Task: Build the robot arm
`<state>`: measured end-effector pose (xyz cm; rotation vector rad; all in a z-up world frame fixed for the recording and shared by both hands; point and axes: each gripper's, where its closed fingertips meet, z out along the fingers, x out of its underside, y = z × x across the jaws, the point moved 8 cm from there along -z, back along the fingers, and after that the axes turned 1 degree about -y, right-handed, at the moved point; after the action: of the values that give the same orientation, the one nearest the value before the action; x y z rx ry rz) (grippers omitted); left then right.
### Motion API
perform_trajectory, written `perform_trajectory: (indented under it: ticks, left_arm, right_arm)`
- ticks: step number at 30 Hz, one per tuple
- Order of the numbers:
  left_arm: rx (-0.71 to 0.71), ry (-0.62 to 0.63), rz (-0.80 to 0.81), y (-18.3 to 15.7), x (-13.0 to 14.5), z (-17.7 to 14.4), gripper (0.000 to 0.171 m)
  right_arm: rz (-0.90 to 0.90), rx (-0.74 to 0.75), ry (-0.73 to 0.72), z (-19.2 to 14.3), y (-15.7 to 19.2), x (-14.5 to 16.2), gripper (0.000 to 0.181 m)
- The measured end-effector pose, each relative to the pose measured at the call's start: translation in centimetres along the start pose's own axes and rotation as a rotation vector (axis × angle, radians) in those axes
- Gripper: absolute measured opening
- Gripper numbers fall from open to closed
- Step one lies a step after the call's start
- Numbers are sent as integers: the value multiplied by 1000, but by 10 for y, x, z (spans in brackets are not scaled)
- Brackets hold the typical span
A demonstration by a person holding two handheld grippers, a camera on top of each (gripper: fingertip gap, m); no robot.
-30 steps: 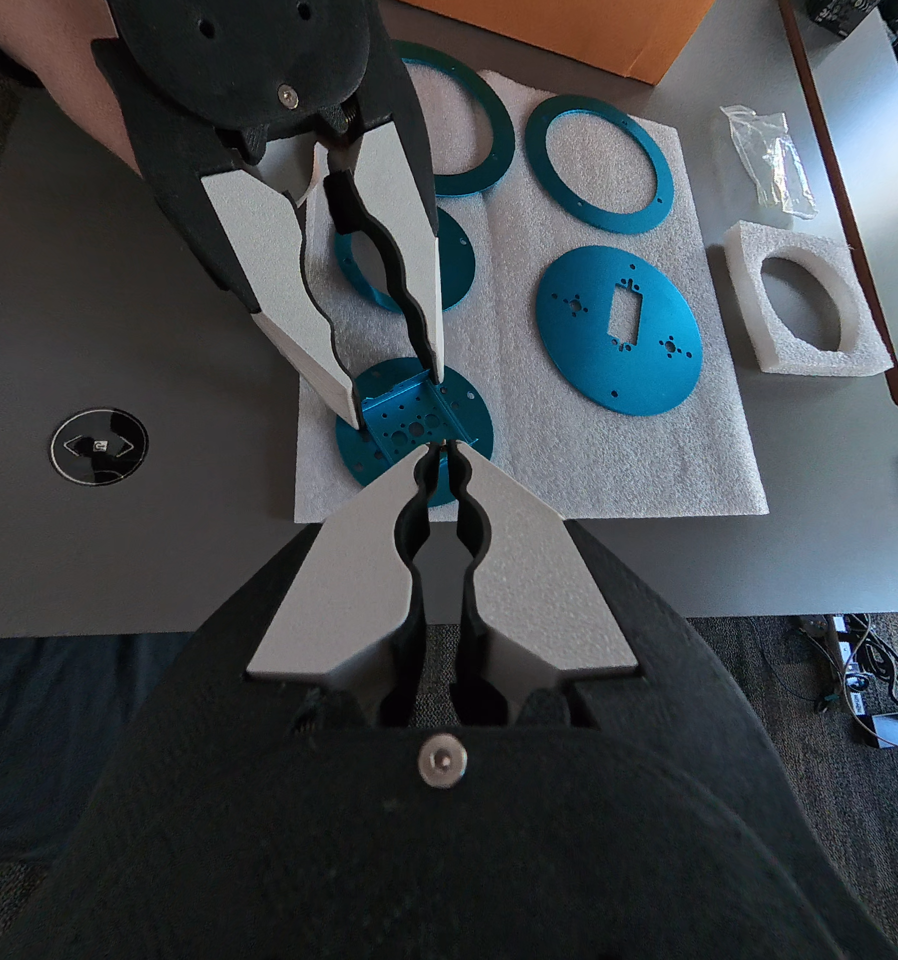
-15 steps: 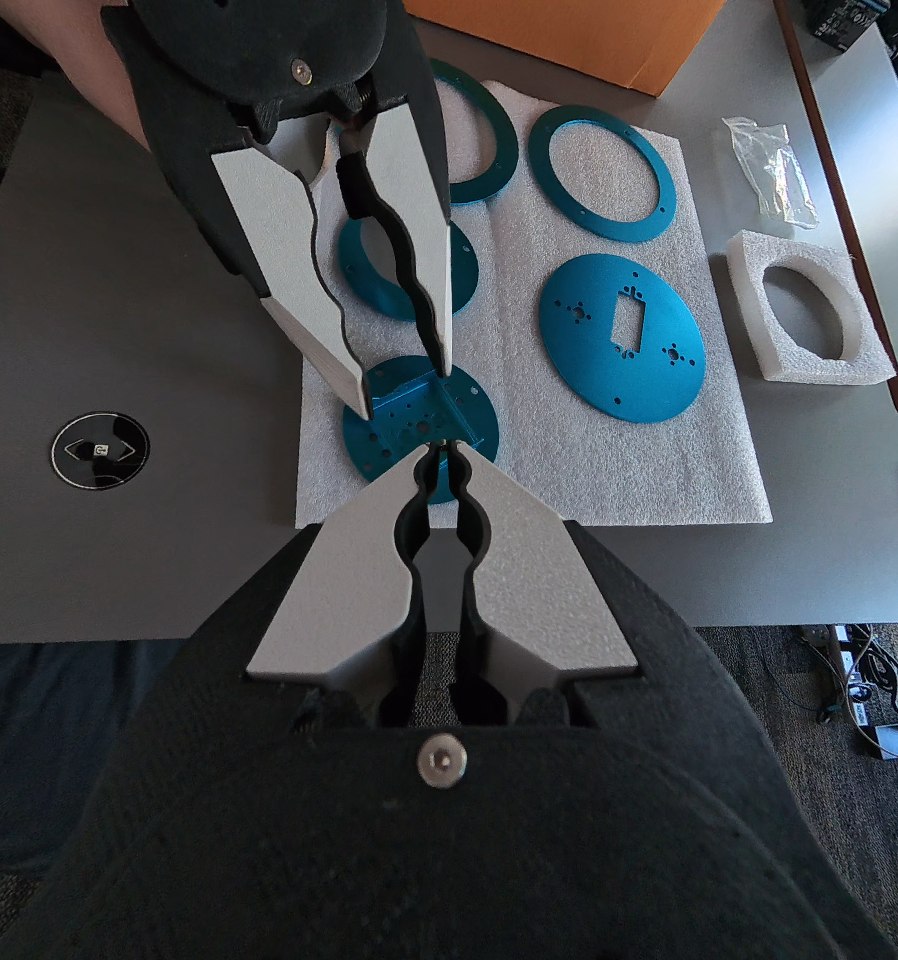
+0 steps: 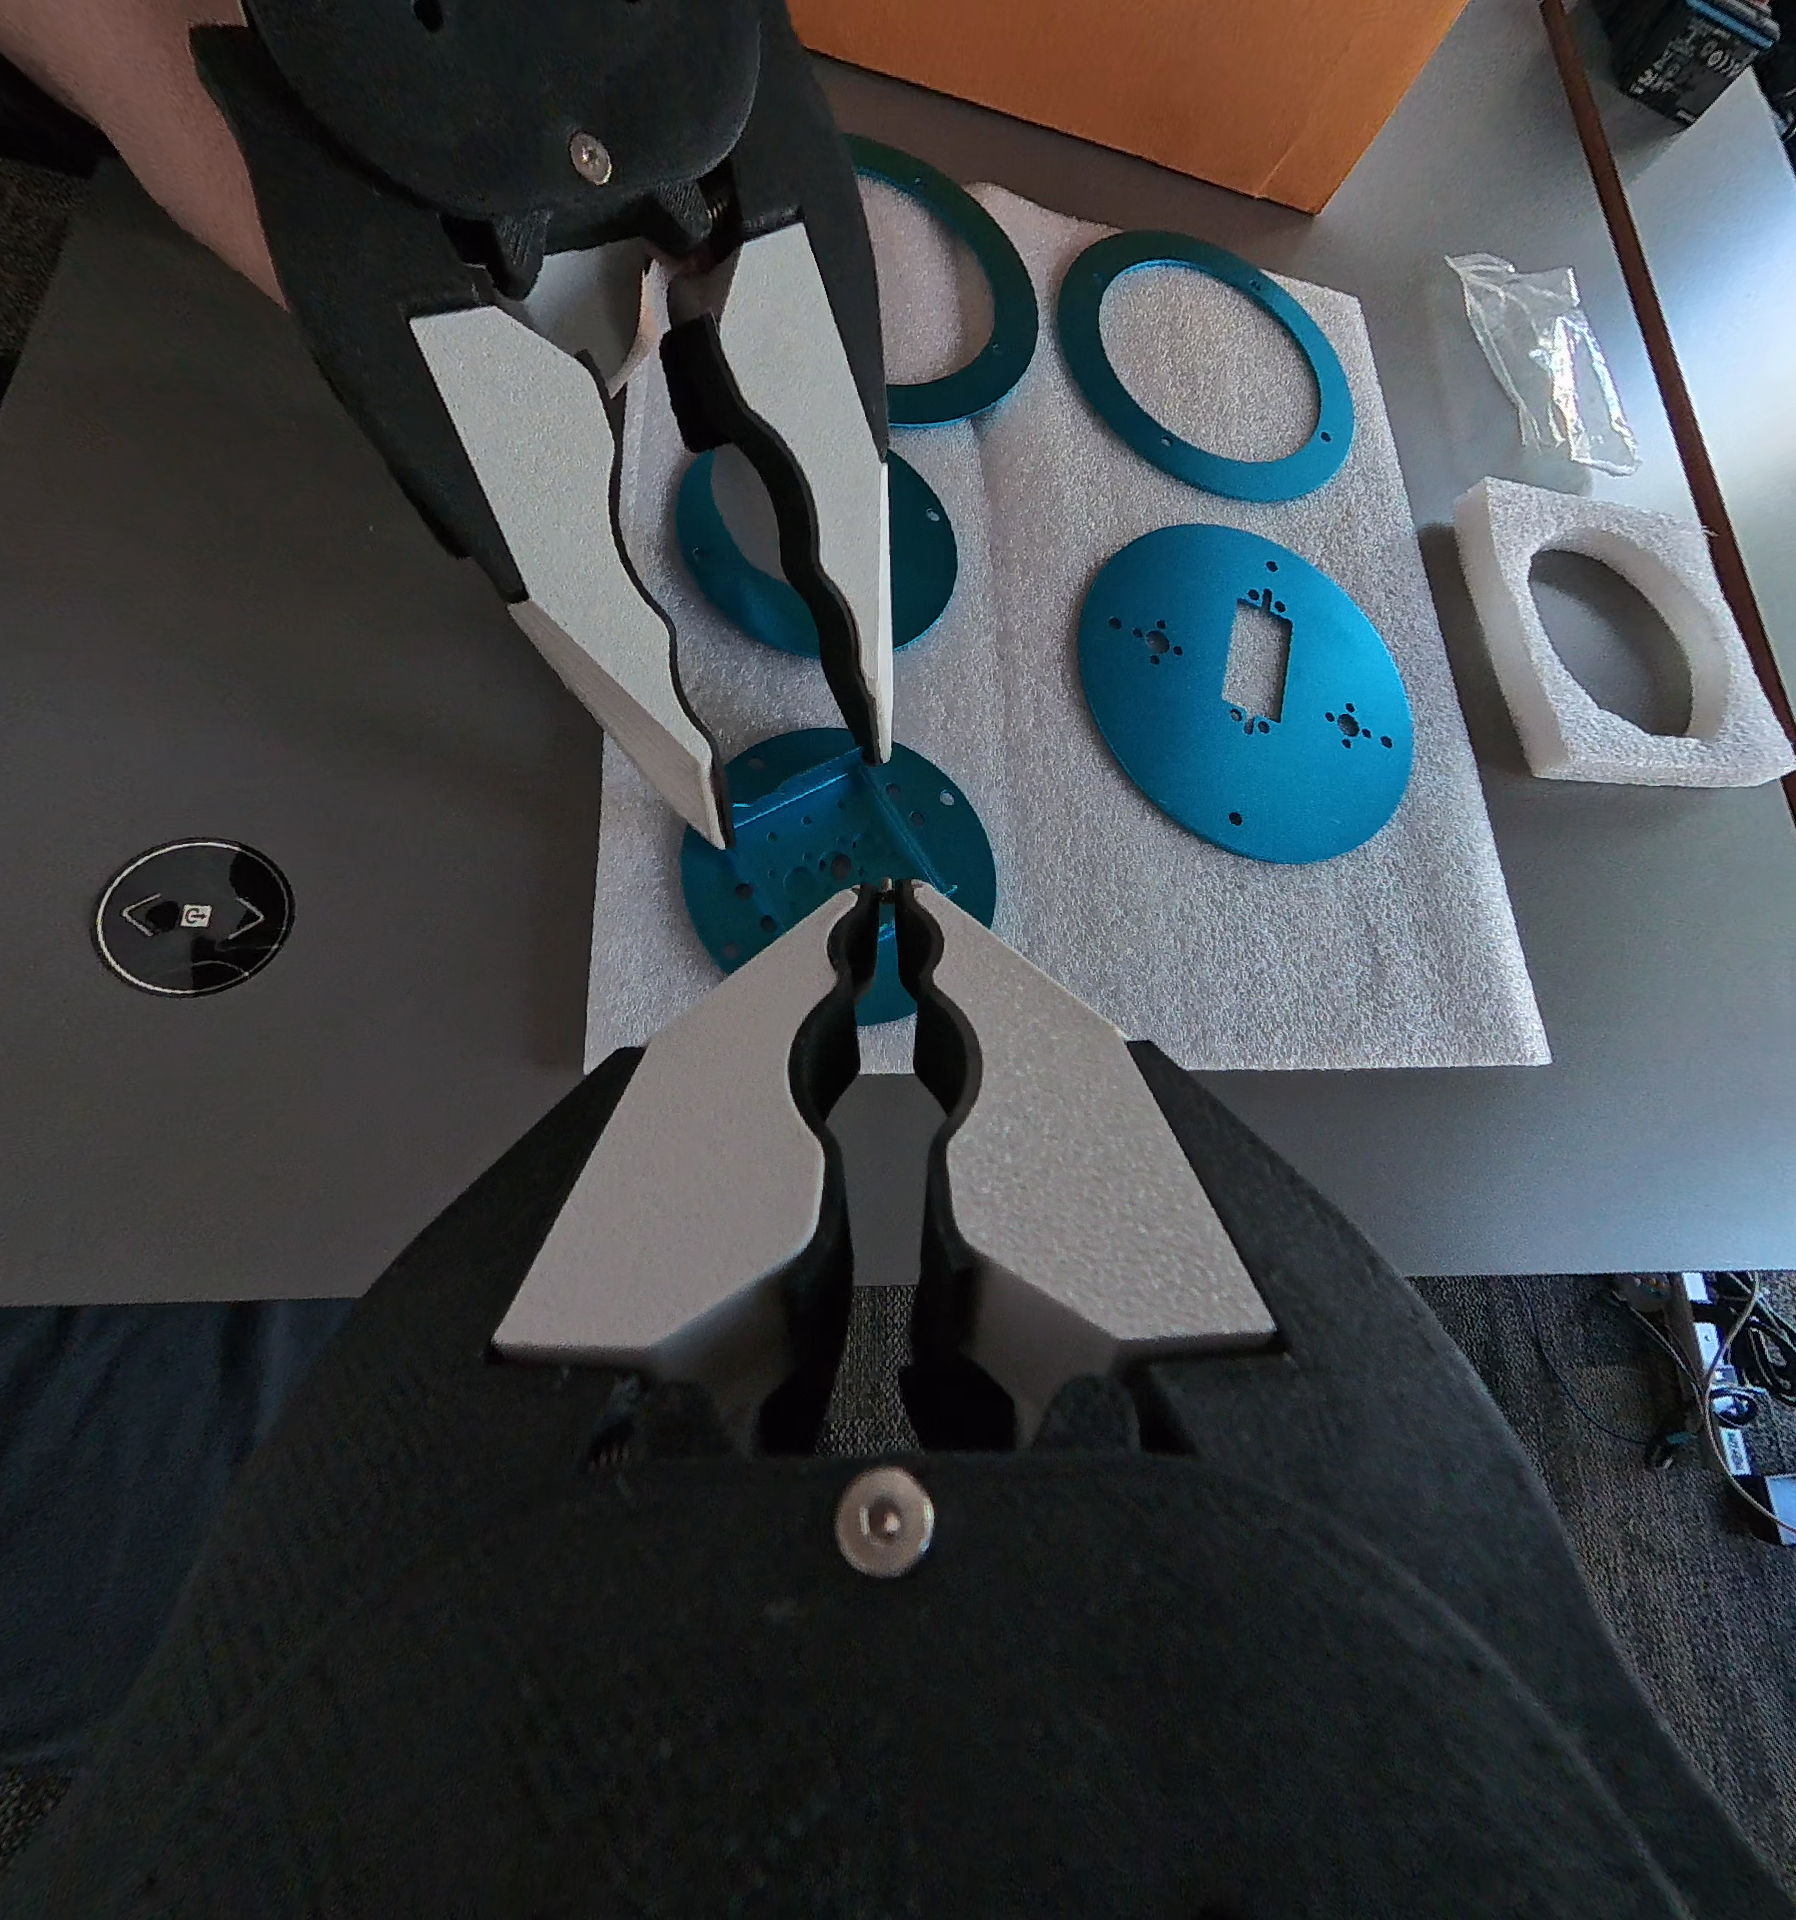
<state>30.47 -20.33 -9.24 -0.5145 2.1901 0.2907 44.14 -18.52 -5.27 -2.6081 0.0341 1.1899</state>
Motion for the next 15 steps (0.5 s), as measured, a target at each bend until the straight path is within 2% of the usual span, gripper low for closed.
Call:
perform_trajectory:
  ticks: [15]
  left_arm:
    - [-22, -11, -13, -1, 0, 2, 40]
  right_arm:
    - [2, -1, -4, 0, 2, 1, 2]
